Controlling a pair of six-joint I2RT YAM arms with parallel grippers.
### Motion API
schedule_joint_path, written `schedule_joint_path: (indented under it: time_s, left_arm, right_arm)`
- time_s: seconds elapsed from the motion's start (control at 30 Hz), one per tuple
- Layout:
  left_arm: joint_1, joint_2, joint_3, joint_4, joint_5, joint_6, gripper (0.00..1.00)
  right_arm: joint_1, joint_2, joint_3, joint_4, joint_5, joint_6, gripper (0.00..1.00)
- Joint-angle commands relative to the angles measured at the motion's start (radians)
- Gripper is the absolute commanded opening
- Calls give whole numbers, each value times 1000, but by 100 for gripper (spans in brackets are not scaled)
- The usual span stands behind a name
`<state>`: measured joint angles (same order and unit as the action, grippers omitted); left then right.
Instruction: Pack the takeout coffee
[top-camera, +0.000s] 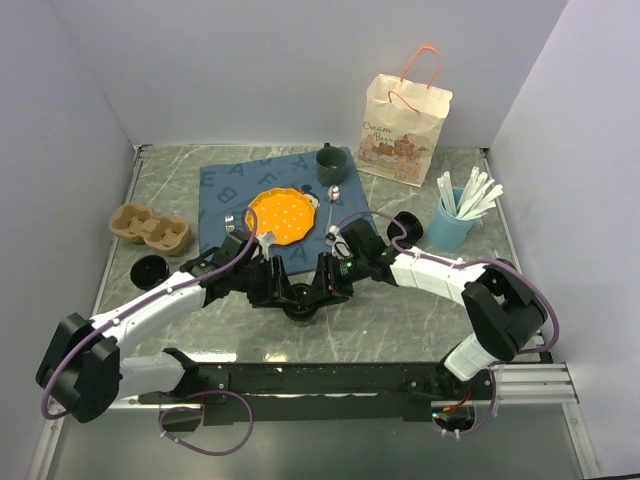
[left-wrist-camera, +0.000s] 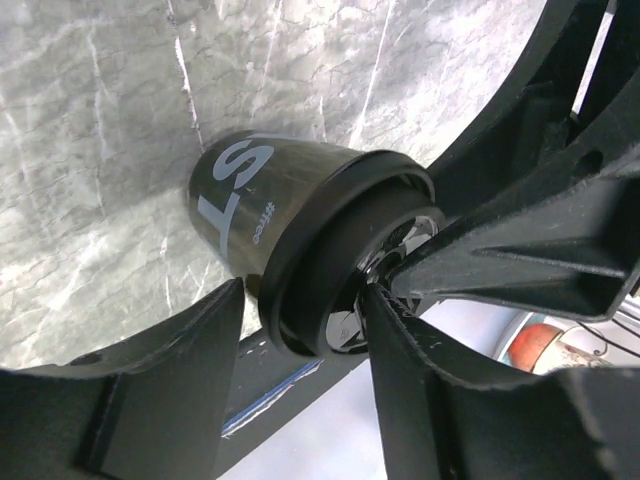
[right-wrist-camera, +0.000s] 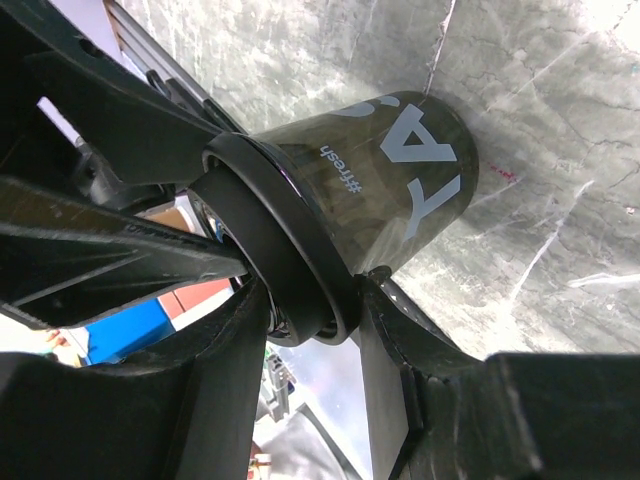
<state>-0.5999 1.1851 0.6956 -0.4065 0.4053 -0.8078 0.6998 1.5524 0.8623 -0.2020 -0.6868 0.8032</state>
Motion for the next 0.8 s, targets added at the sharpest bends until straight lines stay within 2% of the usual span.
schedule_joint_path:
  time_s: [0.0,0.27,0.5,0.6,0.77]
  left_arm:
    - [-3,25,-15,40,-40,-11,55]
    - [-3,59,-16,17,-68,21,50]
    - [-3,91,-11,6,-68,50,49]
    - [-3,102,-2,-2,-71,67,49]
    - [-3,126,2,-5,-53,108,50]
  right_arm:
    - [10,2,-32,-31,125,-13,44]
    - [4,-61,52,-163,118,-101,62]
    - [-45,-117,96,-240,87,-186,70]
    - [-88,-141,104,-254,46,-223,70]
    - [-177,-121,135,-255,-57,-301,56]
